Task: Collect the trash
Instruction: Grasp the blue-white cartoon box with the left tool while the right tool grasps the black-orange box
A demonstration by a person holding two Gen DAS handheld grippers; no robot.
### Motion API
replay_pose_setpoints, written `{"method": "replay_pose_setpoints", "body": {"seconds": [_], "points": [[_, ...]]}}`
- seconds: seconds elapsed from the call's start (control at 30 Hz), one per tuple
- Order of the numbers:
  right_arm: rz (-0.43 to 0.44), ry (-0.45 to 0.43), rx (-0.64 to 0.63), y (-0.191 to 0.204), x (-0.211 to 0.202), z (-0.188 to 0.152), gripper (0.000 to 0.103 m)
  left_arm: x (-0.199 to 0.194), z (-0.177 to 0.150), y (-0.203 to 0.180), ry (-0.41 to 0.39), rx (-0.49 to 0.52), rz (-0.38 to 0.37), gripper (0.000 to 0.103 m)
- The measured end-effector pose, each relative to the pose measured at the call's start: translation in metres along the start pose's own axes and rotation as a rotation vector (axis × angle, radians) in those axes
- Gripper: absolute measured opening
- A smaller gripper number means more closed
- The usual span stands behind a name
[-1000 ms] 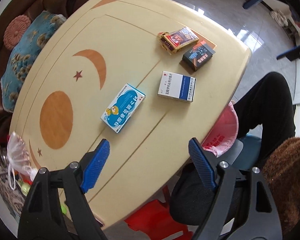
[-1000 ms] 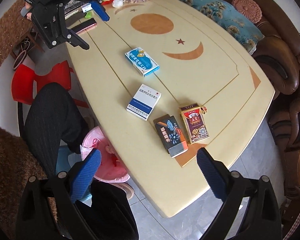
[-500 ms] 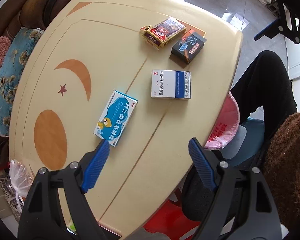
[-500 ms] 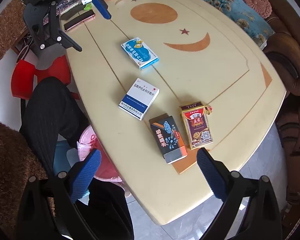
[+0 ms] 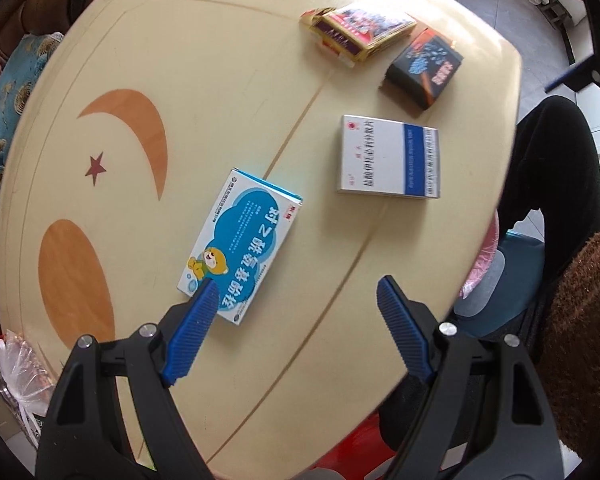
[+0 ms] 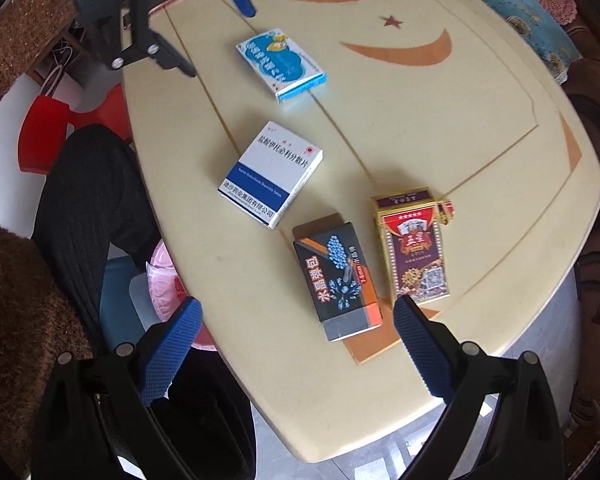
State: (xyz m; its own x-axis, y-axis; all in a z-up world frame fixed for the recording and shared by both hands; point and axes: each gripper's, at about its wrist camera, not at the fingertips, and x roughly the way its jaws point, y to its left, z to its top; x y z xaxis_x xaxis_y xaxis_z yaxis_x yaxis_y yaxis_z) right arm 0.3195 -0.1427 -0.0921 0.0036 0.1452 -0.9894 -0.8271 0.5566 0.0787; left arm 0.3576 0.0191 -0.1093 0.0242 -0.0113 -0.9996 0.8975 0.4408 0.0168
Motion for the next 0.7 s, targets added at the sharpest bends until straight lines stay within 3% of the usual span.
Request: {"method": "replay_pose_setpoints", "body": {"seconds": [0.23, 0.7], "points": [[0.048, 0.072, -0.01, -0.007, 0.04, 0.003, 0.094, 0.023, 0.012, 0.011, 0.032, 0.016, -0.007, 0.079], [0.087, 0.086, 0.014, -0.02, 0.063, 0.004, 0.094, 0.053, 0.026, 0.027, 0.068, 0.012, 0.003, 0.079]]}}
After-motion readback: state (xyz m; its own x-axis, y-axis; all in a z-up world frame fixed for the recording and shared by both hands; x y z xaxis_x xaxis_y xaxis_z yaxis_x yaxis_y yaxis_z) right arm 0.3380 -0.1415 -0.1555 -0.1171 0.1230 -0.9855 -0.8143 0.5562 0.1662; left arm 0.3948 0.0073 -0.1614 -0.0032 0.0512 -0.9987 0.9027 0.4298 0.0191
